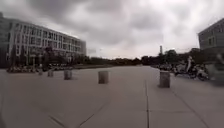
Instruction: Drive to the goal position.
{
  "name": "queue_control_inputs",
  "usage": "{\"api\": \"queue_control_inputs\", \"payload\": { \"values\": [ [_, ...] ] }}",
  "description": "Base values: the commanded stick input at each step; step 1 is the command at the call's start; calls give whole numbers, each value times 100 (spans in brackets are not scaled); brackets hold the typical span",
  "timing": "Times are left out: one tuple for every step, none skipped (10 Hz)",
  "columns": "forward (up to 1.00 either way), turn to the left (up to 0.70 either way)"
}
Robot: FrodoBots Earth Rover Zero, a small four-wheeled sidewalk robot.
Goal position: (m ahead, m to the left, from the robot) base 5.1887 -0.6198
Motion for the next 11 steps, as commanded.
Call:
{"api": "queue_control_inputs", "payload": {
  "values": [
    [70, 0],
    [70, 0],
    [70, 0],
    [70, 0],
    [70, 0],
    [70, 0],
    [70, 0],
    [70, 0],
    [70, 0],
    [70, 0],
    [70, 0]
  ]
}}
